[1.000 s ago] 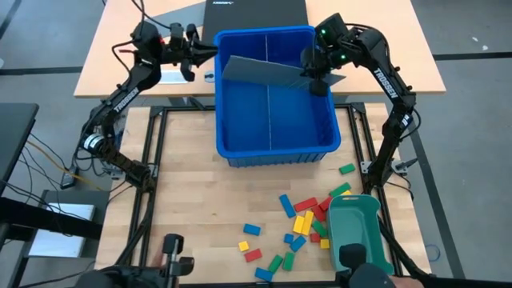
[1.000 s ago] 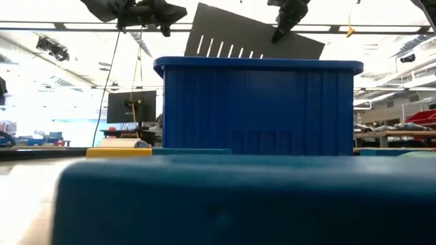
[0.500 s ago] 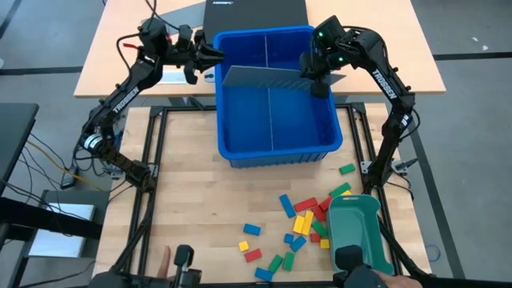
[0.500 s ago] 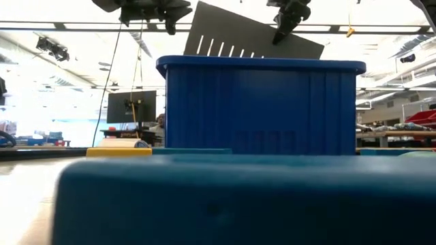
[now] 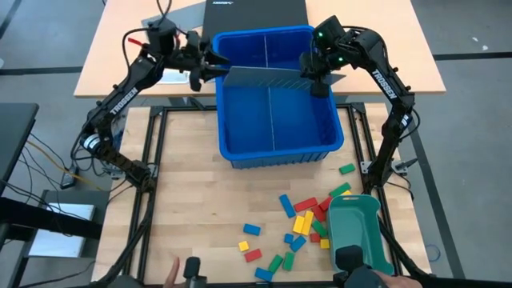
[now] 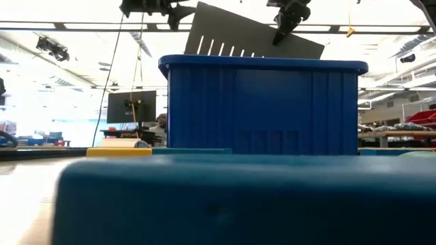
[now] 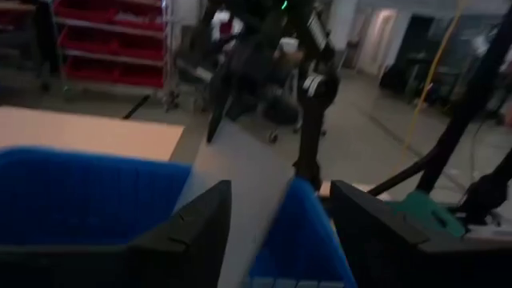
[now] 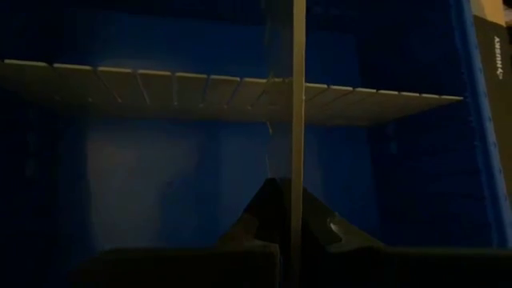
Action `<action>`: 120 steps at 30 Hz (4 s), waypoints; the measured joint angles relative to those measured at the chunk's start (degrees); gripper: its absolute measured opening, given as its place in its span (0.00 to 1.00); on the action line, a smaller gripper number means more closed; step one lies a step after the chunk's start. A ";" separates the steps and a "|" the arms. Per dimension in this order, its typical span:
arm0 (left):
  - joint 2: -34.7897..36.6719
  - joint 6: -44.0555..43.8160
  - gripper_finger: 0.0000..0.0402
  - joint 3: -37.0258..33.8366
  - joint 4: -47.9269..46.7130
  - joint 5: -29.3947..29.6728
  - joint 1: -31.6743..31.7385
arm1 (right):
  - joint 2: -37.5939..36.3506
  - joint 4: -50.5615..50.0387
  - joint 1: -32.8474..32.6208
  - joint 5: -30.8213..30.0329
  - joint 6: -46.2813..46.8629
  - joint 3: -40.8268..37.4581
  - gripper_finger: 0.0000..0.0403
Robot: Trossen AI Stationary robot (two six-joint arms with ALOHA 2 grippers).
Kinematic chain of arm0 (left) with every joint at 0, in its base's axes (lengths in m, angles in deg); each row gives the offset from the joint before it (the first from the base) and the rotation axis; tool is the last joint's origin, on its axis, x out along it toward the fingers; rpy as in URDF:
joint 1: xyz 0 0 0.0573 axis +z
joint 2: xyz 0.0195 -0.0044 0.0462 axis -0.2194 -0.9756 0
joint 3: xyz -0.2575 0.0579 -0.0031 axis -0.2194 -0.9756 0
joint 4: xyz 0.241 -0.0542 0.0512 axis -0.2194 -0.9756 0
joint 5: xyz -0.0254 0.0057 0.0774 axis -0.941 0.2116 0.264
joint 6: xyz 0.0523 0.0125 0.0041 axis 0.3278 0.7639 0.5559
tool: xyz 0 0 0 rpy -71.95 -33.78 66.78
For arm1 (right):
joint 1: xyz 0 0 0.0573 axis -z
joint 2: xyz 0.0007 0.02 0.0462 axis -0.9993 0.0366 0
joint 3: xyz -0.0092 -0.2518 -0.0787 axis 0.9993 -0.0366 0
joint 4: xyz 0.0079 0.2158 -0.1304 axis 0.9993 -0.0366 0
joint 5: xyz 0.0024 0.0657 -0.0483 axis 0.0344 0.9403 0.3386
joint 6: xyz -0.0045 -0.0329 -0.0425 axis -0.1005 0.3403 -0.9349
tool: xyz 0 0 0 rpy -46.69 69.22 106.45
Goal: Sort Items/Unsort Items
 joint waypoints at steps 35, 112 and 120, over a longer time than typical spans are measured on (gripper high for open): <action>-0.48 -1.26 0.01 0.04 16.82 20.05 -5.95 | -7.77 17.85 4.49 12.08 19.42 1.22 0.11; 9.33 -16.94 0.00 -8.62 34.43 6.11 4.30 | -15.08 27.69 18.03 38.90 32.57 -4.15 0.02; 9.29 -7.03 0.00 -20.44 36.25 9.23 2.85 | -14.99 25.82 21.53 36.17 25.84 -10.40 0.01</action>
